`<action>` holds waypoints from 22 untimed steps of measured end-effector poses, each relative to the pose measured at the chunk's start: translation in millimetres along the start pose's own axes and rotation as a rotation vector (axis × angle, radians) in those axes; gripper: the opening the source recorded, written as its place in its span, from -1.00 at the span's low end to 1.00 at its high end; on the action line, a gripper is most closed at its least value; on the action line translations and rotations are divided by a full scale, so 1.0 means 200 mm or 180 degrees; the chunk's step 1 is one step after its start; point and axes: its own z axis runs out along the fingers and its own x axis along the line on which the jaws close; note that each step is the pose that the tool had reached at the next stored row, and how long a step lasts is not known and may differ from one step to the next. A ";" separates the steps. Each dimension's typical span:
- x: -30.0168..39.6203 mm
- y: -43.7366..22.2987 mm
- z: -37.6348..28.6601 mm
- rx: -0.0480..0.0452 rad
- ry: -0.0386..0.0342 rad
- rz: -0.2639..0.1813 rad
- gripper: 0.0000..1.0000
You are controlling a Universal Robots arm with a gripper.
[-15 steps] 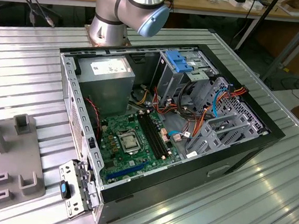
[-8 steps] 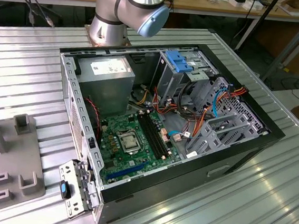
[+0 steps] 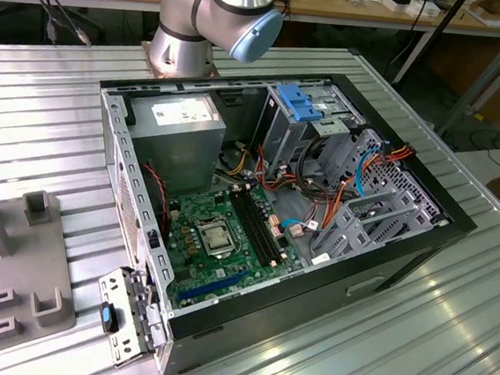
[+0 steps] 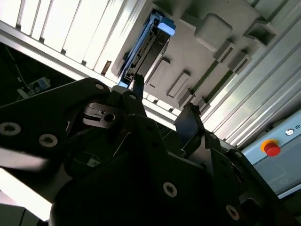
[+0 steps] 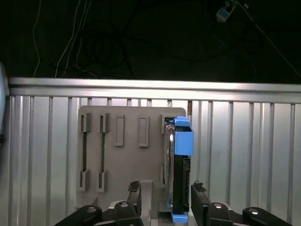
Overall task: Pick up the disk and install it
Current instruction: 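Pick up the disk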
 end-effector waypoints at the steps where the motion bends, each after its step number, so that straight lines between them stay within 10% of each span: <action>1: 0.000 0.000 0.000 0.0000 0.0000 -0.0001 0.08; 9: -0.002 0.000 0.001 0.0001 0.0001 -0.0005 0.08; 11: -0.041 0.000 0.000 0.0000 0.0055 -0.0012 0.08; 16: -0.048 0.004 0.003 0.0002 0.0066 -0.0016 0.08; 22: -0.053 0.071 0.009 0.0174 0.0134 -0.0010 0.08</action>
